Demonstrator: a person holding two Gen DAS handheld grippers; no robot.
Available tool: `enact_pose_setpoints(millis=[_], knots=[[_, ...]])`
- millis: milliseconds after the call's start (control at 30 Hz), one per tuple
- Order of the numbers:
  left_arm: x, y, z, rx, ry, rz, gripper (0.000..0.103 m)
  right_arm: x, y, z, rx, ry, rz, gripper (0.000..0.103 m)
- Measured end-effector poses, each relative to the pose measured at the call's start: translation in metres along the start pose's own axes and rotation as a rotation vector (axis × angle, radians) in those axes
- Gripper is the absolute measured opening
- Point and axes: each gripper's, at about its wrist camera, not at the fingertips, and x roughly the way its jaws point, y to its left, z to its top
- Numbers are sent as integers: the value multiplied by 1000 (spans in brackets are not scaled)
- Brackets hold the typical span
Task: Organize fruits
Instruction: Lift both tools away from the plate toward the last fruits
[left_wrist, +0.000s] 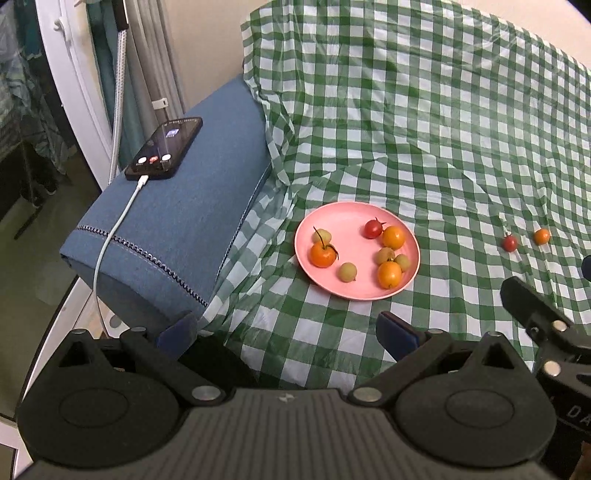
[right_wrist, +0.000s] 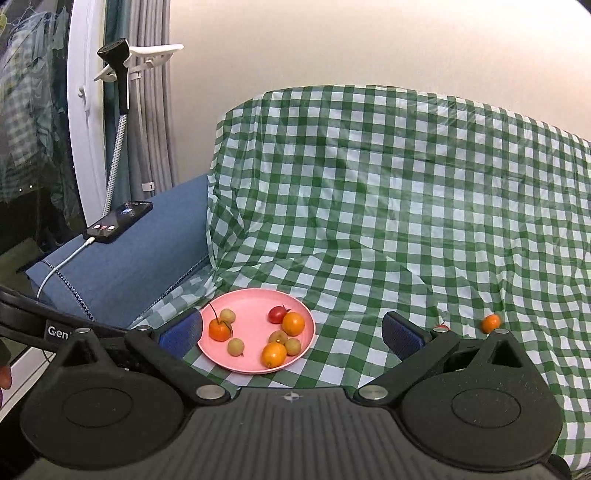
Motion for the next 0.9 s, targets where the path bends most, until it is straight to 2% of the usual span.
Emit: enact_pose_setpoints(millis=[233, 433, 633, 767, 900], knots=[[5, -5, 5, 27, 13, 9, 103, -3, -5, 0, -5, -34, -26, 102], [24, -42, 21, 92, 55, -27, 103, 15, -58, -20, 127, 45, -114, 102], [57, -104, 50, 119, 94, -109, 103, 32, -133, -41, 240, 57, -281, 102], [91, -162, 73, 124, 118, -160, 103, 51, -181, -53, 274, 50, -405, 102], [126, -219, 91, 135, 135, -266, 103, 89, -226, -62, 281, 60, -495, 102]])
